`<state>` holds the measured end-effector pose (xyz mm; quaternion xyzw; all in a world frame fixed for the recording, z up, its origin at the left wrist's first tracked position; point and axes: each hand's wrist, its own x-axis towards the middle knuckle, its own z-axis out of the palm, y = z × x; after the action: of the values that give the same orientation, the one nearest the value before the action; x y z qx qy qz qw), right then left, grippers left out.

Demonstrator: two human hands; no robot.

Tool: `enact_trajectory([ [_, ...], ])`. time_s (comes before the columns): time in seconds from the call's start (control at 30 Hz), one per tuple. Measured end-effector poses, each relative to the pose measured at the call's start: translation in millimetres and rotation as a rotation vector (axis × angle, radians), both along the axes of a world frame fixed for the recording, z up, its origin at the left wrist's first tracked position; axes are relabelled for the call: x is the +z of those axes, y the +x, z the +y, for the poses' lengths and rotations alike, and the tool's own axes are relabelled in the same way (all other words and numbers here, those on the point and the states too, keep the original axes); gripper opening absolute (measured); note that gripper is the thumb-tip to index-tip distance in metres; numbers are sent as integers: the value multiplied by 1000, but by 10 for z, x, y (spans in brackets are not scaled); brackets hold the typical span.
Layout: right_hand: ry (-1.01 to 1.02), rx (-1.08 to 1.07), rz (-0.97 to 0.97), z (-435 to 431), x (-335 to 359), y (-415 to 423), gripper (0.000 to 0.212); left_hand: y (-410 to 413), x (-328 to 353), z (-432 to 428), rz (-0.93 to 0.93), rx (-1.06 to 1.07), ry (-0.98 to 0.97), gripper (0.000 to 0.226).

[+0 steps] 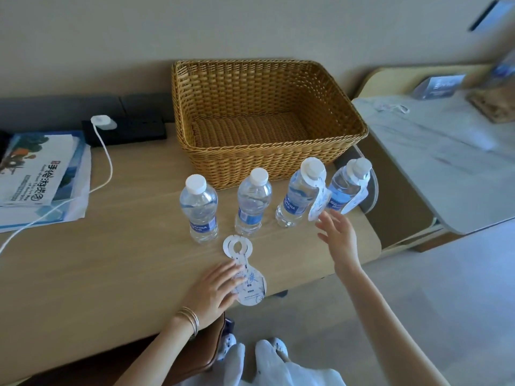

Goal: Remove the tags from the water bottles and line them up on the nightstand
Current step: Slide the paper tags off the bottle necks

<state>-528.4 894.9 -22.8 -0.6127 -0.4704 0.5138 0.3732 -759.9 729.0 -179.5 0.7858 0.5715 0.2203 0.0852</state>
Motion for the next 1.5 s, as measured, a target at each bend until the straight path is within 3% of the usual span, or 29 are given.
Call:
enact_trajectory([
  [0.17, -163, -43, 176, 144, -12, -33, 43, 10, 51, -2, 16, 8, -22, 39],
  [0.3, -89, -115, 106, 75, 36, 28, 37, 7, 82, -3, 12, 1, -15, 39],
  [0.47, 106, -124, 75, -171, 211, 136, 2, 14, 28, 12, 2, 15, -20, 32],
  [0.73, 188, -47, 65, -314, 509, 127, 11, -5, -6, 9, 3, 9, -29, 35],
  [1.23, 132, -35, 319, -504, 772, -17, 14, 8, 20, 6, -33, 15, 6, 35],
  [1.5, -161, 258, 60, -992, 22, 70, 16, 23, 50, -8, -140, 43, 26, 31],
])
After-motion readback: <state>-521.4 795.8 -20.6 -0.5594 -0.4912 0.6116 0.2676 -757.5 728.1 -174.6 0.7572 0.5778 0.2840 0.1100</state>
